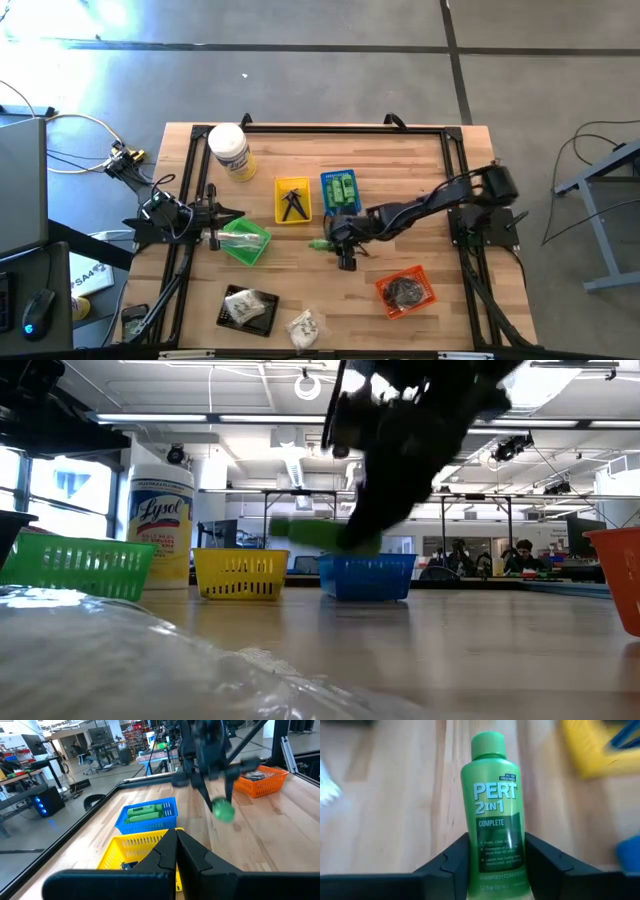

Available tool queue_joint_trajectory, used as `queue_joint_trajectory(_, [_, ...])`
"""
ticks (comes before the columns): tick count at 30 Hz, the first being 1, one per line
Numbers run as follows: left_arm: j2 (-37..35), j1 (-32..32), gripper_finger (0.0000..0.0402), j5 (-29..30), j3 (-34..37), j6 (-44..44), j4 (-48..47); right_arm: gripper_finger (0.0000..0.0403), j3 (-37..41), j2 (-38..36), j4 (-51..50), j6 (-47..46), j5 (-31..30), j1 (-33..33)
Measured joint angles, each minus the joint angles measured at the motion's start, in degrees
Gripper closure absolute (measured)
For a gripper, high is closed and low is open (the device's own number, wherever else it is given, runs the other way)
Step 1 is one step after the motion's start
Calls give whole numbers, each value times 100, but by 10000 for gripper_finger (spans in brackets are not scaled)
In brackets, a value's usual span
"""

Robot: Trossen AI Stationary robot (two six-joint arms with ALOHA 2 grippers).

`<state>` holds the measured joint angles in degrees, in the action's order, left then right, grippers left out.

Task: Pick & Place Travel size toiletries
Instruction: Put the shampoo into the blue bin

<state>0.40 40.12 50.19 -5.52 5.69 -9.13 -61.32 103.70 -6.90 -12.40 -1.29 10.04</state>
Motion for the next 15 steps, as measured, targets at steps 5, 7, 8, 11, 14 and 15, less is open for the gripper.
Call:
queue_joint_trajectory(5, [-2,0,401,-3,2,-22,2,256,0,-914,22,-22,-498,-165])
queue_joint_trajectory(7, [-2,2,401,-11,2,-33,2,266,-4,-1219,43,-234,-852,-322])
queue_joint_trajectory(8, [-2,2,401,-15,2,-33,2,269,-4,-1336,6,-368,-990,-421])
queue_joint_trajectory(11, [-2,0,401,-16,4,-33,2,270,-11,-1436,-178,-862,-1277,-744])
queue_joint_trajectory(14, [-2,0,401,-18,4,-38,4,260,0,-1410,-799,-1474,-1528,-1060])
queue_joint_trajectory(15, [-2,0,402,-17,4,-56,3,255,0,-1341,-934,-1694,-1683,-1140])
